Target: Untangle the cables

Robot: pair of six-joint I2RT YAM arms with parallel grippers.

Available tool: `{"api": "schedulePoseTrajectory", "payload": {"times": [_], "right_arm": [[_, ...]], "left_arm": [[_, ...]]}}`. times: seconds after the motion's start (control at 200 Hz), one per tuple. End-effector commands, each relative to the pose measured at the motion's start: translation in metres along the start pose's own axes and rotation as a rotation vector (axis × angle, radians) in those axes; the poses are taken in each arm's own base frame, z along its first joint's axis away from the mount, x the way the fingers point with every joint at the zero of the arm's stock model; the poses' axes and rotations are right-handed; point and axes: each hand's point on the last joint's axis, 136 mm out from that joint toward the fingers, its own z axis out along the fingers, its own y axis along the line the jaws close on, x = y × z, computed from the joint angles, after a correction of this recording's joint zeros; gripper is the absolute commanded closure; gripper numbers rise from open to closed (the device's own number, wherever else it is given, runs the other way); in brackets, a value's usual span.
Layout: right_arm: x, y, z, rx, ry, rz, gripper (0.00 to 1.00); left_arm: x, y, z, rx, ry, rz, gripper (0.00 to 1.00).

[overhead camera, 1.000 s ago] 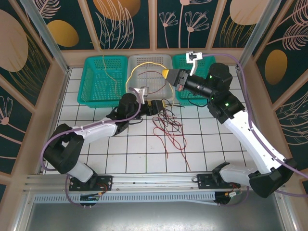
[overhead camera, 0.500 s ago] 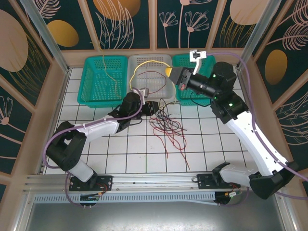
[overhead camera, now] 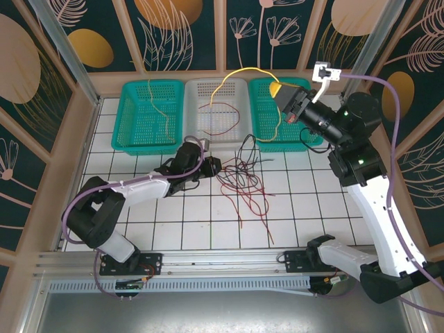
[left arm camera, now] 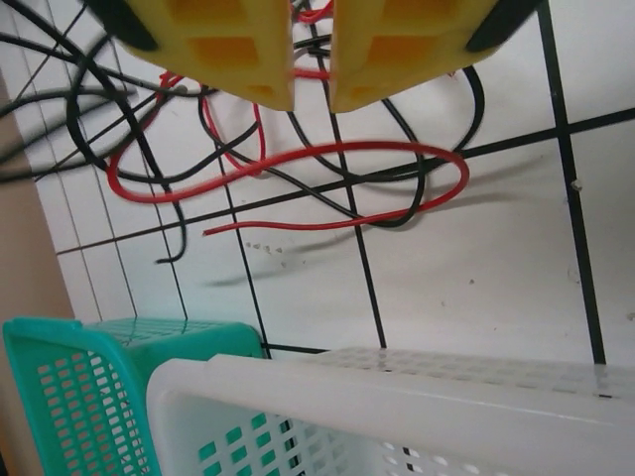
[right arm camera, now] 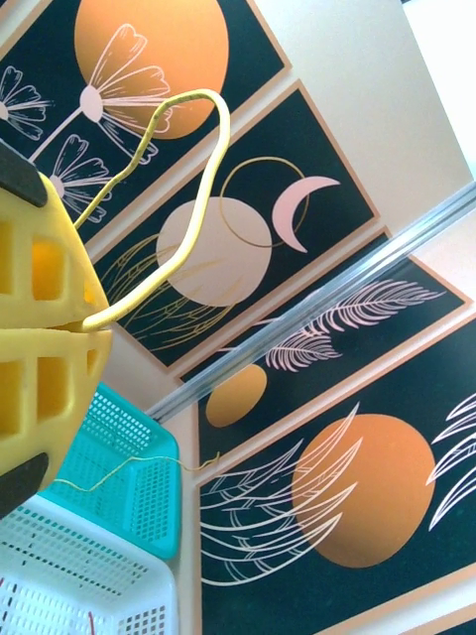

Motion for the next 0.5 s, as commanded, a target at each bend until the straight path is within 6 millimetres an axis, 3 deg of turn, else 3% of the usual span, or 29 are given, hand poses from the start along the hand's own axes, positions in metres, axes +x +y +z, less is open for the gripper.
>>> {"api": "schedulePoseTrajectory", "payload": {"times": [0.0,0.06,0.135,0.28,0.495], "right_arm": [[0.002,-0.001,0.000,-0.009,0.004,0.006,1.00],[0.008,-0.002,0.001,-0.020,0.012,0.022,1.00],[0.013,-0.004,0.001,-0.033,0.020,0.042,1.00],[0.024,-0.009,0.004,-0.048,0.040,0.076,1.00],[0.040,-0.010,0.010,-0.088,0.067,0.113,1.00]], "left_arm": [[-0.021,-0.030,-0.019,0.085,-0.066,0.003,0.59],[-0.033,-0.044,-0.026,0.122,-0.098,-0.002,0.45],[-0.047,-0.066,-0.035,0.186,-0.126,-0.007,0.38],[-0.065,-0.100,-0.041,0.305,-0.140,-0.061,0.32],[-0.069,-0.118,-0.032,0.369,-0.115,-0.090,0.26]]}}
